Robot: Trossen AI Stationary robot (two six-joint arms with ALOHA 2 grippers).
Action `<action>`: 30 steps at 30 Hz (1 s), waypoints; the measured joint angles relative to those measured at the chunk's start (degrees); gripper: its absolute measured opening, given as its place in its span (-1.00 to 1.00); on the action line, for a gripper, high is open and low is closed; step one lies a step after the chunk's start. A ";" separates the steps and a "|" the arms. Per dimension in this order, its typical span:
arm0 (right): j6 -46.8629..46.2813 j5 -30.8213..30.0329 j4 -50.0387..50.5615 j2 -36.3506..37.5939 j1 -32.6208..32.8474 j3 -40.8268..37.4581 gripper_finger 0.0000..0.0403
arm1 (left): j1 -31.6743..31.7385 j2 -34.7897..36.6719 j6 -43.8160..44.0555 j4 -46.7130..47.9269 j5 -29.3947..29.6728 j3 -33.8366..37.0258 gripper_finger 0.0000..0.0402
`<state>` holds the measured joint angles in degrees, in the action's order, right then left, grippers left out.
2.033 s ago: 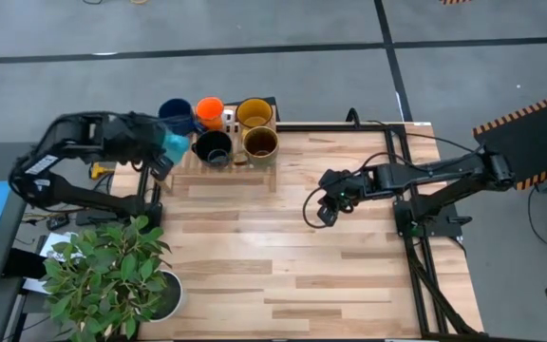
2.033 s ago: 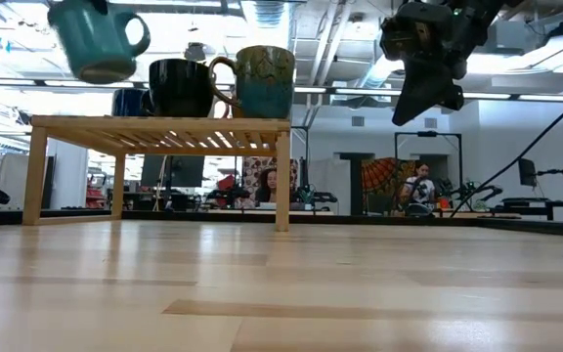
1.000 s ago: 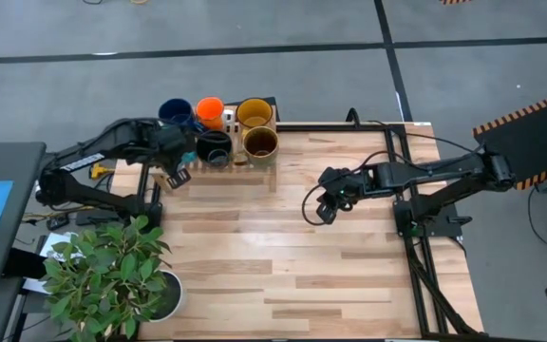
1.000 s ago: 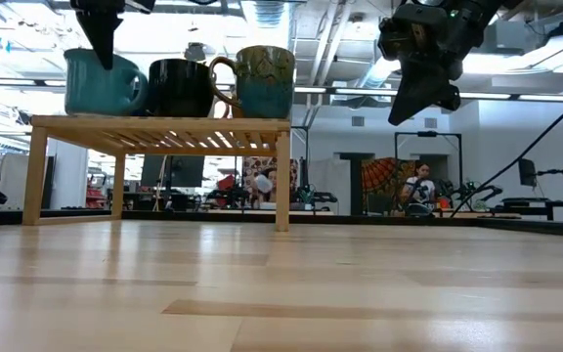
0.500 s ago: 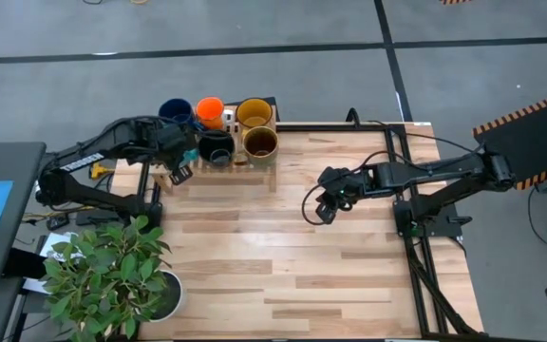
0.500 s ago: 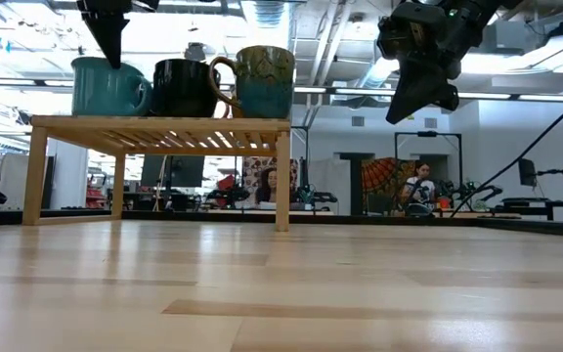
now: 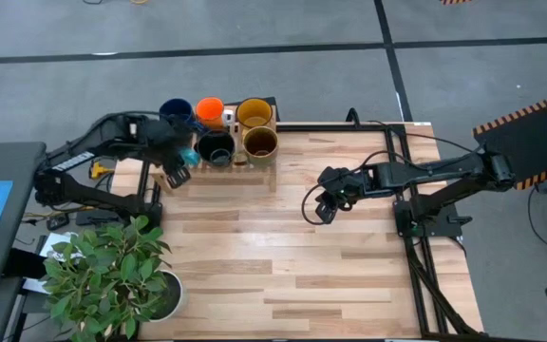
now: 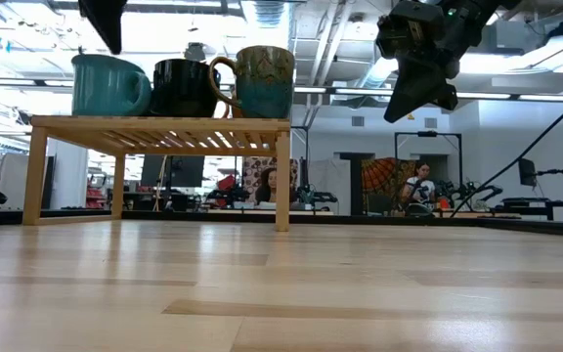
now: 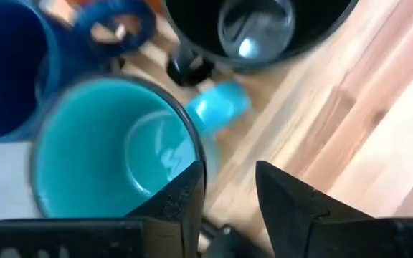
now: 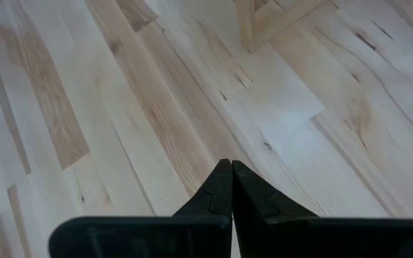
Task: Place coffee mugs
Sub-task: Put the light blue mug on the shelf, then return to Home Position
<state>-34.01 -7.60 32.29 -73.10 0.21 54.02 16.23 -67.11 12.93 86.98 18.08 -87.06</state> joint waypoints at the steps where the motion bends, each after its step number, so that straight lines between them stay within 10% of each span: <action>1: -0.01 0.00 0.00 0.00 0.00 0.00 -0.90 | 0.00 0.02 0.02 0.11 -0.16 -1.59 -0.43; 11: 0.00 0.33 -0.03 0.16 0.00 0.00 -0.90 | -0.16 3.31 -4.00 -18.74 -2.49 -8.48 -0.43; 22: -0.03 1.78 0.09 7.42 0.44 0.07 -0.90 | -9.42 18.29 -3.54 -85.02 -14.95 28.96 -0.55; 30: -1.52 1.76 0.77 8.70 0.39 0.04 -0.90 | -19.27 19.59 -0.09 -110.80 -11.37 49.84 -0.99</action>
<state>-35.54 -5.84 33.07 -64.40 0.60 54.06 -3.04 -47.52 12.84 -23.82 6.70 -37.22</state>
